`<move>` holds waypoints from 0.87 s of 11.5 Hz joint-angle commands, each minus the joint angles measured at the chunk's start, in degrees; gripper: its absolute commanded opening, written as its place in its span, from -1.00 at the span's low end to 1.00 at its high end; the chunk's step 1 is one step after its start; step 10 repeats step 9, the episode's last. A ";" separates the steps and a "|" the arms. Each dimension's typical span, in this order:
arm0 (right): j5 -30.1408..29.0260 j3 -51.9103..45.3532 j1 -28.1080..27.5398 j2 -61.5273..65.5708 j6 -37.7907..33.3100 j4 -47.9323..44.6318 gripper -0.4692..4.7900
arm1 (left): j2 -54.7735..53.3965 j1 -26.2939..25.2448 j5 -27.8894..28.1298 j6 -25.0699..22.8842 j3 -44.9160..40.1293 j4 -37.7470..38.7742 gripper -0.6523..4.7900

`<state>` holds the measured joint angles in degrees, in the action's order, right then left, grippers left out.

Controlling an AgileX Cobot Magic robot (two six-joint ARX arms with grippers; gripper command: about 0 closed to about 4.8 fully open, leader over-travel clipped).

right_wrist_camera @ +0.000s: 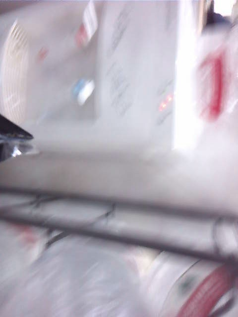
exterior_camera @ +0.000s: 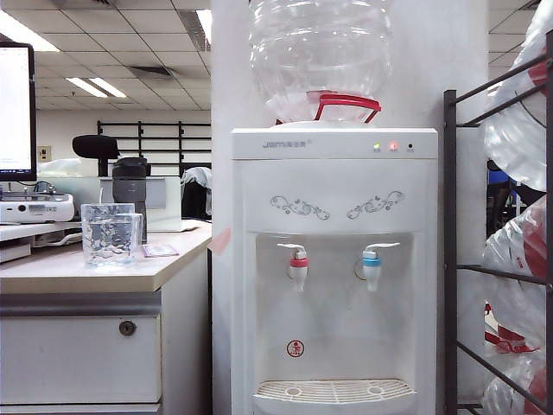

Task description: Pick up the plastic mug from the left desk, go to the cold water outlet of the water dispenser, press the vertical switch to get some water, then put the mug back on the desk.

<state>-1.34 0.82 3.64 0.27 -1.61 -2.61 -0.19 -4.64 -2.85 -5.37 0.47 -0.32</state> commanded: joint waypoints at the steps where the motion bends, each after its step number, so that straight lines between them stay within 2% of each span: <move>1: -1.18 -0.37 -1.60 -0.13 0.13 1.81 -0.84 | 0.04 -0.02 0.11 -0.20 0.00 -0.35 -0.78; 10: -0.94 -0.37 -2.08 -0.13 0.13 2.78 -0.84 | 0.04 -0.02 0.09 -0.20 0.00 -0.39 -0.77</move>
